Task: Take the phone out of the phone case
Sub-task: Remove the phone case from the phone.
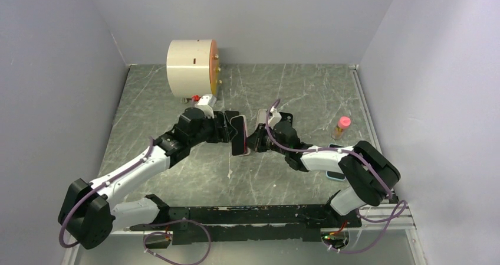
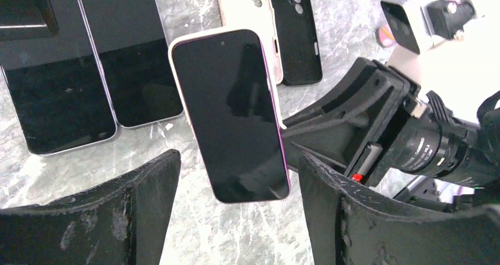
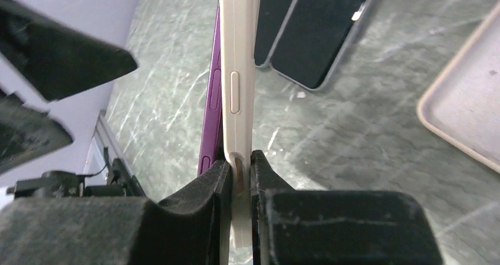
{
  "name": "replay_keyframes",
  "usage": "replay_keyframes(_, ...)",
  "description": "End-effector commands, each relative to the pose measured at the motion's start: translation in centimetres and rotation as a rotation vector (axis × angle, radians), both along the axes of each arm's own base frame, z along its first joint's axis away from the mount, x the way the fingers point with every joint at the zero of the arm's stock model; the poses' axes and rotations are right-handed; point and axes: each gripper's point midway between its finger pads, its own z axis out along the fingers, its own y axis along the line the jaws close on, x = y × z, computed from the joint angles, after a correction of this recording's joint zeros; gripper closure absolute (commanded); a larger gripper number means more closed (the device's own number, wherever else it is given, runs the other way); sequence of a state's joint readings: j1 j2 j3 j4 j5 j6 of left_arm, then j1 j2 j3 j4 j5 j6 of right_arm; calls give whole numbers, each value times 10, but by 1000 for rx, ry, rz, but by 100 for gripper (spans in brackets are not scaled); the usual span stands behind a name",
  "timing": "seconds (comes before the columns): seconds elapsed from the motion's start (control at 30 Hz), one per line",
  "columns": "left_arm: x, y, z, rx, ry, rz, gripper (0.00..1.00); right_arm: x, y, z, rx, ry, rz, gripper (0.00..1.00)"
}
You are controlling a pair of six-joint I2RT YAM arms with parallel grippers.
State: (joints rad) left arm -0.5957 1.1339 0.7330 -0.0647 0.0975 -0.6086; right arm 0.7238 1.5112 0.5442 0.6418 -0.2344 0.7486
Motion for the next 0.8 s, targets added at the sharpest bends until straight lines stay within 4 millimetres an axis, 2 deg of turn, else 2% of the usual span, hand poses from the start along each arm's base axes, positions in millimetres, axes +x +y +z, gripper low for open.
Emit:
replay_keyframes(0.0, 1, -1, 15, 113, -91, 27, 23, 23, 3, 46, 87, -27, -120, 100)
replay_keyframes(0.23, -18, -15, 4, 308, -152, -18, 23, 25, -2, 39, 80, 45, -188, 100)
replay_keyframes(0.43, -31, -36, -7, 416, -205, -60, 23, 22, -4, 41, 79, 69, -209, 100)
replay_keyframes(0.77, -28, -51, -23, 579, -269, -34, 31, 18, 1, 43, 86, 89, -195, 100)
